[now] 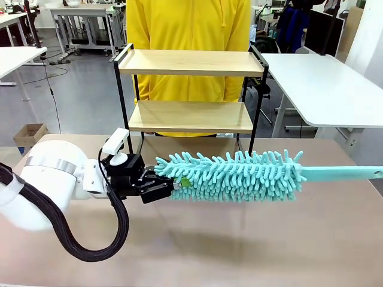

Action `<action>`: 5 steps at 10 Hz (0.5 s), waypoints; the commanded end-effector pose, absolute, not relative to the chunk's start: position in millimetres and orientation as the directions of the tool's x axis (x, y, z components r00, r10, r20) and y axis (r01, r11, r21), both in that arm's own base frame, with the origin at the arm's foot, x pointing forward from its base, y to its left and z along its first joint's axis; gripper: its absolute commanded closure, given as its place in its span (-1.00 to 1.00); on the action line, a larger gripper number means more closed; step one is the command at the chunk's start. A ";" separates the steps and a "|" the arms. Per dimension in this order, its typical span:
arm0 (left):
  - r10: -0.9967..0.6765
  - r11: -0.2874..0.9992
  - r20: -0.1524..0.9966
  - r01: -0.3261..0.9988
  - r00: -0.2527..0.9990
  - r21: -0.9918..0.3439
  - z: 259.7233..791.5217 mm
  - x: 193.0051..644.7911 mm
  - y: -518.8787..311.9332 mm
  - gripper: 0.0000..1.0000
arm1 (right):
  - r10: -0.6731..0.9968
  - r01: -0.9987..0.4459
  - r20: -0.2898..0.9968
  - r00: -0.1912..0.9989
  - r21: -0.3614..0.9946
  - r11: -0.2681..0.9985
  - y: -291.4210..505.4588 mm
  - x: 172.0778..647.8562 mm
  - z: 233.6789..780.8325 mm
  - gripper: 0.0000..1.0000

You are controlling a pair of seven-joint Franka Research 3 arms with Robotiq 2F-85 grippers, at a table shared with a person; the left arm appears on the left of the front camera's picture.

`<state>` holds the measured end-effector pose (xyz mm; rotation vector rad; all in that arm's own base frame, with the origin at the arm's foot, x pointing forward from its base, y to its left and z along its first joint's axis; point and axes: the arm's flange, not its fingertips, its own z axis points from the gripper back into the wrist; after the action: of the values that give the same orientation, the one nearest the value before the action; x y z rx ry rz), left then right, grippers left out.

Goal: Clean the shelf.
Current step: Hand the Duster back to the human.

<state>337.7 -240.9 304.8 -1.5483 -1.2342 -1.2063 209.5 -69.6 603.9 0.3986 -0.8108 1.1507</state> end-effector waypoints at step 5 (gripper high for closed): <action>0.111 0.000 0.994 1.000 -0.022 0.022 490.3 336.5 -189.5 0.67 | 0.651 -0.922 0.741 0.162 -0.121 0.367 -66.8 211.7 605.9 -1.00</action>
<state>352.0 -195.2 457.9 -1.3437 -1.3147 -1.2154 211.0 -66.3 603.9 0.3934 -0.8002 1.1558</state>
